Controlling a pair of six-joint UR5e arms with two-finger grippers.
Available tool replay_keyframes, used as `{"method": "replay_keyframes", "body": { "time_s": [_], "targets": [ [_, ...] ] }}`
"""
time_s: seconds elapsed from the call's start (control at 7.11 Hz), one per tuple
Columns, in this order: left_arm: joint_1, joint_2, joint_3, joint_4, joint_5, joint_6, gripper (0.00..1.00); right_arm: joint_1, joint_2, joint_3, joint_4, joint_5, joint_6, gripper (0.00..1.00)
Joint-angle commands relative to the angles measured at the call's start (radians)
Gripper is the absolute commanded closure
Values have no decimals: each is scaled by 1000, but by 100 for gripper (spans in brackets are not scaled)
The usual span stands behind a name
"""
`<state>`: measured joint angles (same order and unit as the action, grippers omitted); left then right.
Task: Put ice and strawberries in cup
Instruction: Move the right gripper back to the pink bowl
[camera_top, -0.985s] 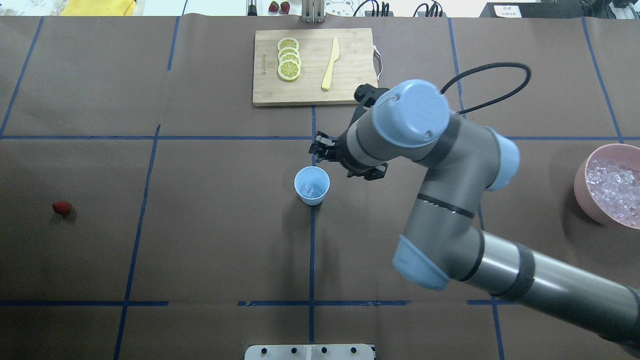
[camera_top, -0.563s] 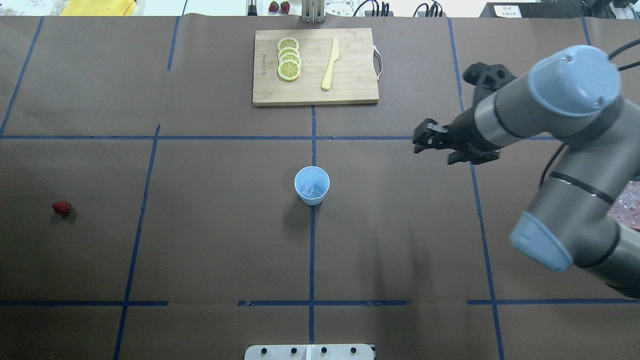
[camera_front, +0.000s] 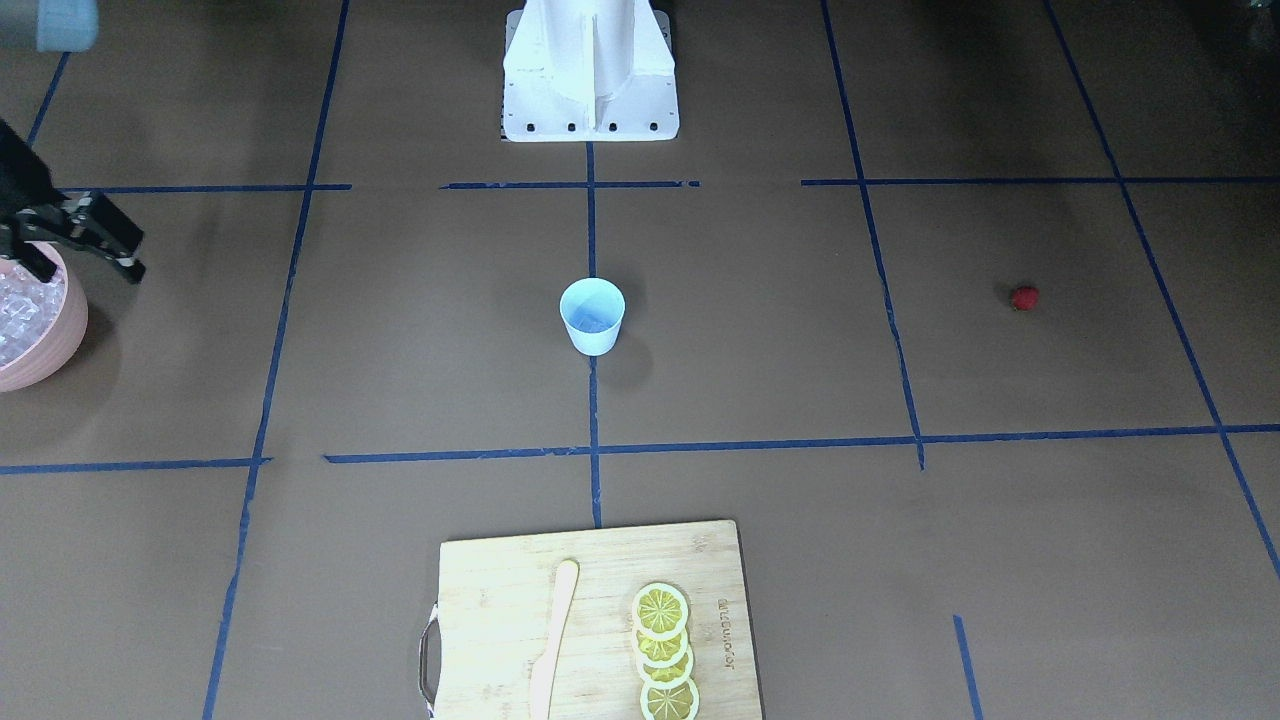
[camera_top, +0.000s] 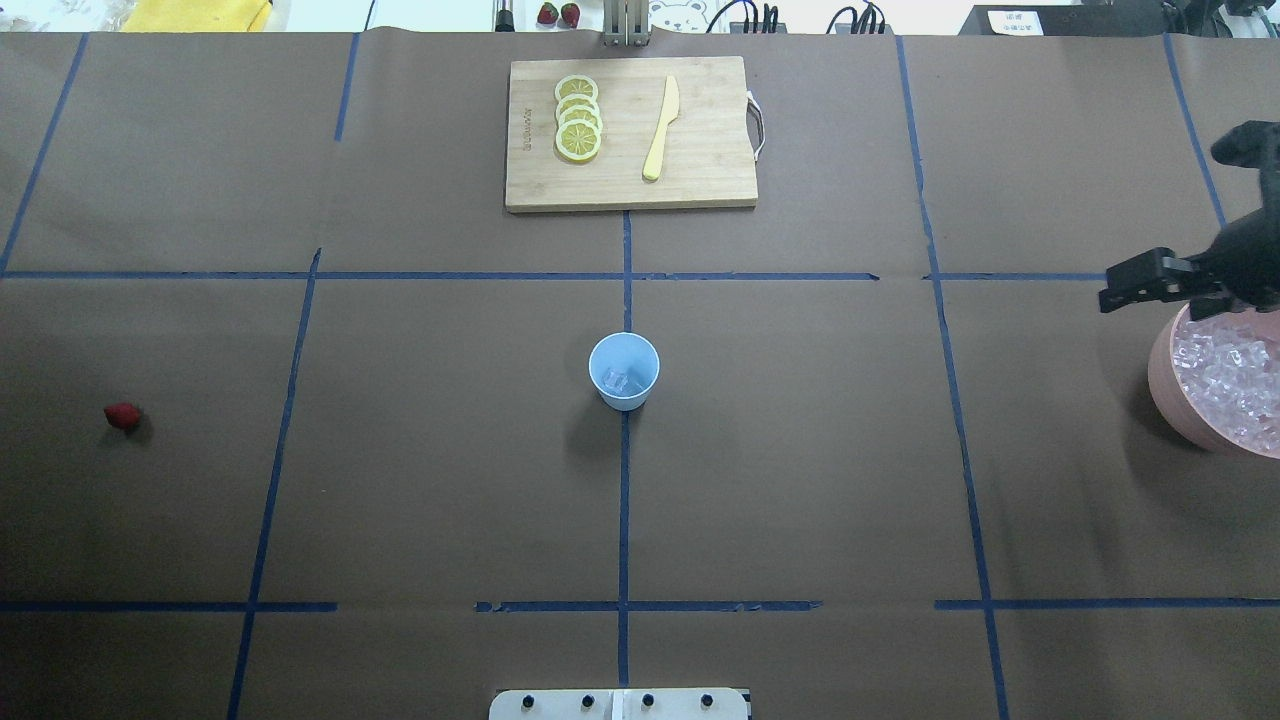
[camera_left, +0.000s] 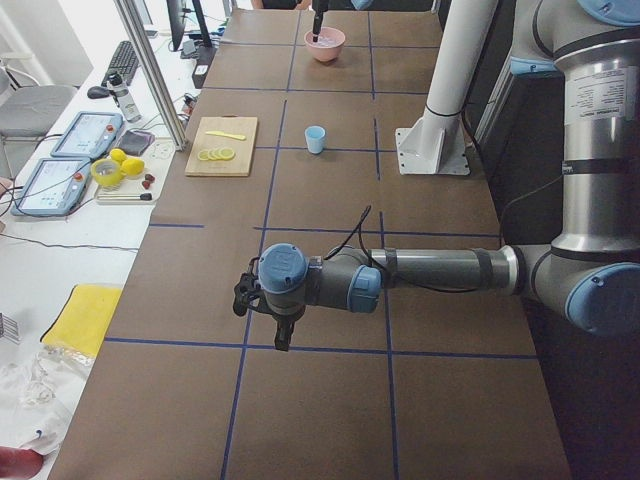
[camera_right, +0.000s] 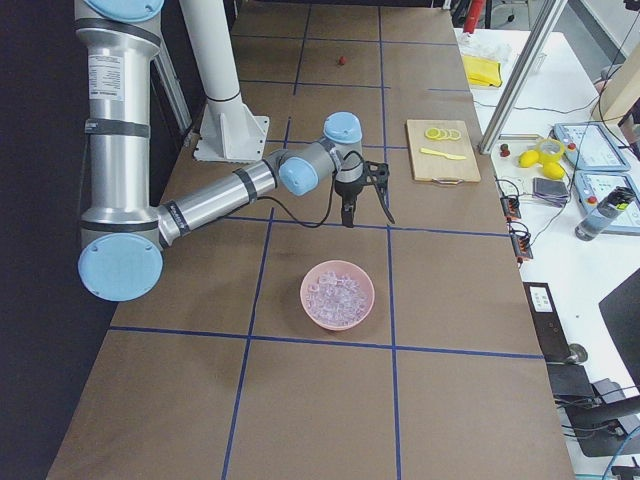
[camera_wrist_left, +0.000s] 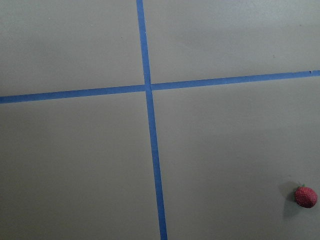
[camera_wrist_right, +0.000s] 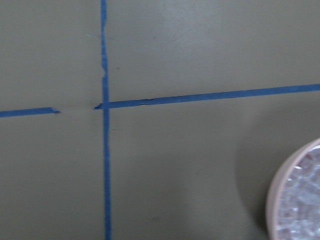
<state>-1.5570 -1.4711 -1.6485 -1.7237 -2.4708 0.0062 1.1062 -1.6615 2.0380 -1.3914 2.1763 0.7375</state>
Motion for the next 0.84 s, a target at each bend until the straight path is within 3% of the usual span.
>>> {"method": "replay_keyframes", "body": {
  "time_s": [0.0, 0.42, 0.7],
  "targets": [
    [0, 0, -1, -8, 1, 0, 0, 128, -90, -103, 6, 10, -387, 2],
    [0, 0, -1, -30, 1, 0, 0, 129, -92, -327, 325, 22, -324, 6],
    [0, 1, -1, -30, 1, 0, 0, 129, -90, -331, 325, 63, -302, 8]
  ]
}}
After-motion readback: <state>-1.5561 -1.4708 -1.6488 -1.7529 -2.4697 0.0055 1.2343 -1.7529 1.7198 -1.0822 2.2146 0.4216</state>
